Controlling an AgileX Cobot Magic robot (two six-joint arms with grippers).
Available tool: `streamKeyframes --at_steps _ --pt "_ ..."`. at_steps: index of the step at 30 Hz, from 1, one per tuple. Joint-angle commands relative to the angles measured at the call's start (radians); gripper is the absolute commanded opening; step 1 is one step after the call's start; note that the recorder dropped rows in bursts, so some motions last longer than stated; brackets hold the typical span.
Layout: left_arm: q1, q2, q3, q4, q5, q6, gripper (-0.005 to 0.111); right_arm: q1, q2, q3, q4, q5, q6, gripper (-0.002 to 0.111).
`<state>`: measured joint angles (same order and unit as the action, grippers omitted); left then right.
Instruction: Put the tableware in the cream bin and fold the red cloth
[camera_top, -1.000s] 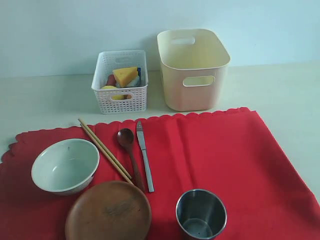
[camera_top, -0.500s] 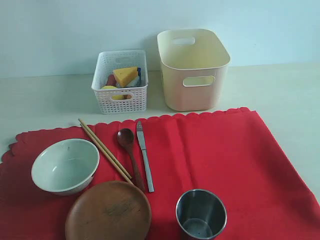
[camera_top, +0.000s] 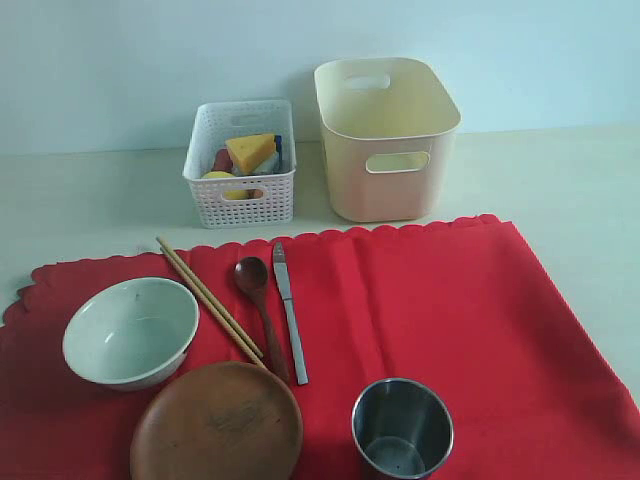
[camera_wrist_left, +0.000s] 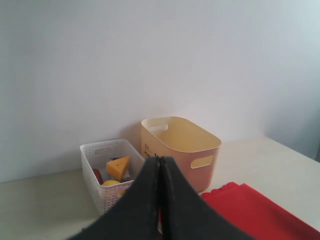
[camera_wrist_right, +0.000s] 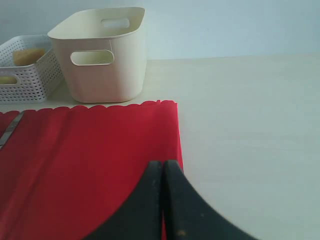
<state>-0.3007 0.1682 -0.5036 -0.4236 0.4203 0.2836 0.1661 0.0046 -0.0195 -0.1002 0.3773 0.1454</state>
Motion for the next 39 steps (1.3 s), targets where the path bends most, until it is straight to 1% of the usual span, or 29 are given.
streamKeyframes --at_steps 1,7,12,15,16,17,20,22,28,32,35,39 --pt "0.002 -0.009 0.004 -0.006 0.004 0.001 0.001 -0.004 -0.005 0.003 -0.005 -0.016 -0.001 0.000" --pt "0.002 -0.027 0.011 -0.001 0.002 0.003 0.001 -0.004 -0.005 0.003 -0.005 -0.016 -0.001 0.000" --pt "0.002 -0.080 0.080 0.007 -0.018 0.003 0.001 -0.004 -0.005 0.003 -0.005 -0.016 -0.003 0.000" --pt "0.002 -0.121 0.158 0.086 -0.042 -0.005 0.001 -0.004 -0.005 0.003 -0.005 -0.016 -0.003 0.000" --pt "0.002 -0.134 0.185 0.120 -0.062 -0.033 0.001 -0.004 -0.005 0.003 -0.005 -0.016 -0.003 0.000" --pt "0.002 -0.142 0.211 0.161 -0.086 -0.065 0.001 -0.004 -0.005 0.003 -0.005 -0.016 -0.003 0.000" --pt "0.010 -0.163 0.274 0.298 -0.159 -0.250 0.001 -0.004 -0.005 0.003 -0.005 -0.016 -0.001 0.000" --pt "0.034 -0.168 0.307 0.351 -0.176 -0.316 0.001 -0.004 -0.005 0.003 -0.005 -0.016 -0.001 0.000" --pt "0.121 -0.168 0.378 0.366 -0.176 -0.321 0.001 -0.004 -0.005 0.003 -0.005 -0.016 -0.001 0.000" --pt "0.153 -0.168 0.395 0.368 -0.173 -0.321 0.001 -0.004 -0.005 0.003 -0.005 -0.016 -0.001 0.000" --pt "0.184 -0.168 0.407 0.368 -0.158 -0.366 0.001 -0.004 -0.005 0.003 -0.005 -0.016 -0.001 0.000" --pt "0.222 -0.168 0.411 0.368 -0.102 -0.408 0.001 -0.004 -0.005 0.003 -0.005 -0.016 -0.003 0.000"
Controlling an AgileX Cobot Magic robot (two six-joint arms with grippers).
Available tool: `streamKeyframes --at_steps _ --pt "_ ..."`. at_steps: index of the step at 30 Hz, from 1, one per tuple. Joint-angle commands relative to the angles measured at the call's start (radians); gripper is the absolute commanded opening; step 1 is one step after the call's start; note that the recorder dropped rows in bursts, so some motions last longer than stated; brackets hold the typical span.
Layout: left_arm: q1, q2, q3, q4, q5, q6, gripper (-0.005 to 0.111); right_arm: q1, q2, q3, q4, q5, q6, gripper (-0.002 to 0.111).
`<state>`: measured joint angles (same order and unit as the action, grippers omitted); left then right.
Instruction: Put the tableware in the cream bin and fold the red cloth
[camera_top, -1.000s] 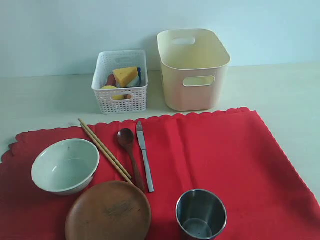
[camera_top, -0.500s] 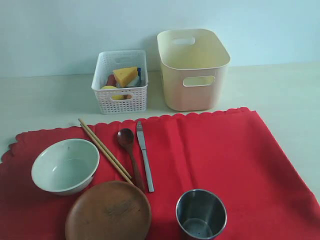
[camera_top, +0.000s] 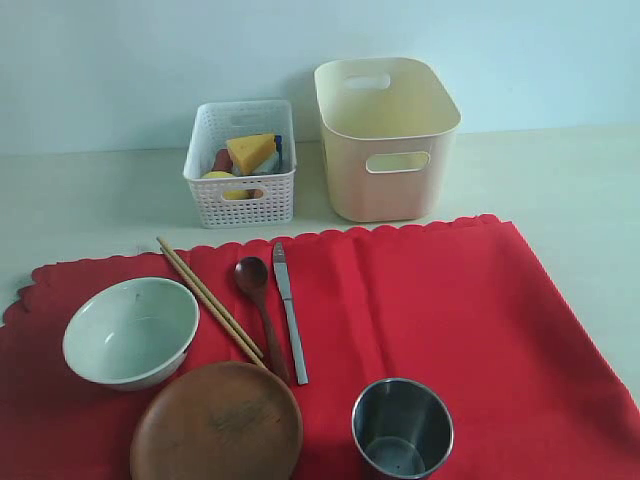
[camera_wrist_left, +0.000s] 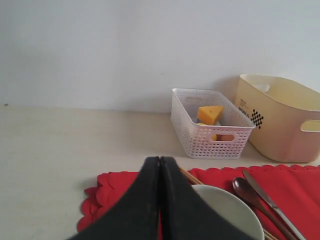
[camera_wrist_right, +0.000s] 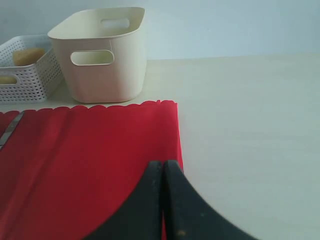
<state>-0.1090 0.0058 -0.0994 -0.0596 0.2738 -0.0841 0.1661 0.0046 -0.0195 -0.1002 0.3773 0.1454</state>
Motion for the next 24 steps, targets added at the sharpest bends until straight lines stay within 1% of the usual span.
streamKeyframes --at_steps 1,8,11,13,17,21,24 --pt "0.039 -0.006 0.006 0.007 0.050 -0.053 0.001 -0.004 -0.005 0.003 -0.005 -0.016 -0.003 0.000" --pt "0.088 -0.006 0.034 0.020 0.054 -0.057 0.001 -0.004 -0.005 0.003 -0.005 -0.016 -0.001 0.000" --pt "0.092 -0.006 0.056 0.020 0.068 -0.055 0.001 -0.004 -0.005 0.003 -0.005 -0.016 -0.003 0.000" --pt "0.092 -0.006 0.056 0.020 0.097 -0.055 0.001 -0.004 -0.005 0.003 -0.005 -0.016 -0.003 0.000" --pt "0.092 -0.006 0.056 0.036 0.113 -0.051 0.001 -0.004 -0.005 0.003 -0.005 -0.016 -0.003 0.000" --pt "0.092 -0.006 0.091 0.060 0.112 -0.051 0.001 -0.004 -0.005 0.003 -0.005 -0.016 -0.003 0.000" --pt "0.092 -0.006 0.099 0.060 0.085 -0.051 0.001 -0.004 -0.005 0.003 -0.005 -0.016 -0.003 0.000"
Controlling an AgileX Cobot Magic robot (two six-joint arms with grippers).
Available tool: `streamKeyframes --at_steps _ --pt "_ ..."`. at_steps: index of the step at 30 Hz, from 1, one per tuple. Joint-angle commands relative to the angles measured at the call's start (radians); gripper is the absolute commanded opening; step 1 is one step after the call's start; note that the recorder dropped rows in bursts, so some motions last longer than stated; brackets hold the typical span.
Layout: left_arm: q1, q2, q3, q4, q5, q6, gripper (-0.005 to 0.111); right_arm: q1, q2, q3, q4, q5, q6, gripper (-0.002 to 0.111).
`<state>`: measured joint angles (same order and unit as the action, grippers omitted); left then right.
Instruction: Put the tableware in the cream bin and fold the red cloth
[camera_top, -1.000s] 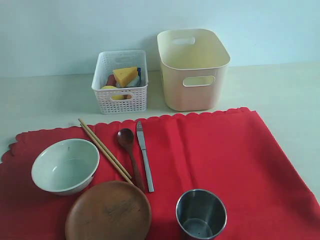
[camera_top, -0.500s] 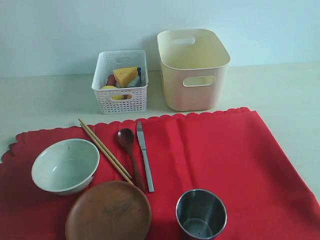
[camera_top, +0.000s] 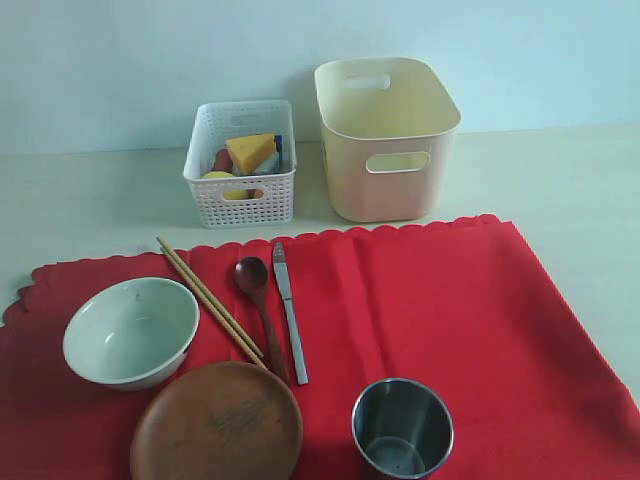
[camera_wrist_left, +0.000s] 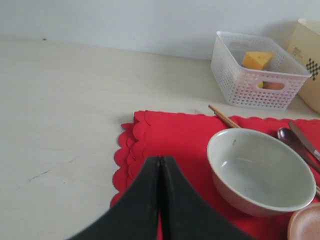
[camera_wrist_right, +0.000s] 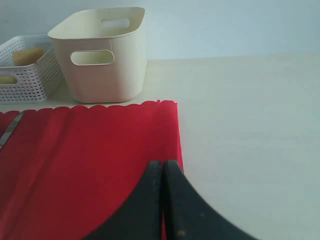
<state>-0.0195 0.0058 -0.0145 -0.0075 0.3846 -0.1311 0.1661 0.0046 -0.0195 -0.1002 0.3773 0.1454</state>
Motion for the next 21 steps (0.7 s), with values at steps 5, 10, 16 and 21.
streamKeyframes --at_steps 5,10,16,21 --pt "0.003 -0.006 0.015 0.007 -0.026 -0.004 0.001 -0.004 -0.005 0.003 -0.005 -0.016 -0.003 0.000" --pt "0.003 -0.006 0.015 0.007 -0.028 0.028 0.001 -0.004 -0.005 0.003 -0.005 -0.016 -0.001 0.000" --pt "0.003 -0.006 0.015 0.007 -0.028 0.030 0.001 -0.004 -0.005 0.003 -0.005 -0.016 -0.004 0.000" --pt "0.003 -0.006 0.015 0.007 -0.028 0.030 0.001 -0.004 -0.005 0.003 -0.005 -0.016 -0.002 0.000"
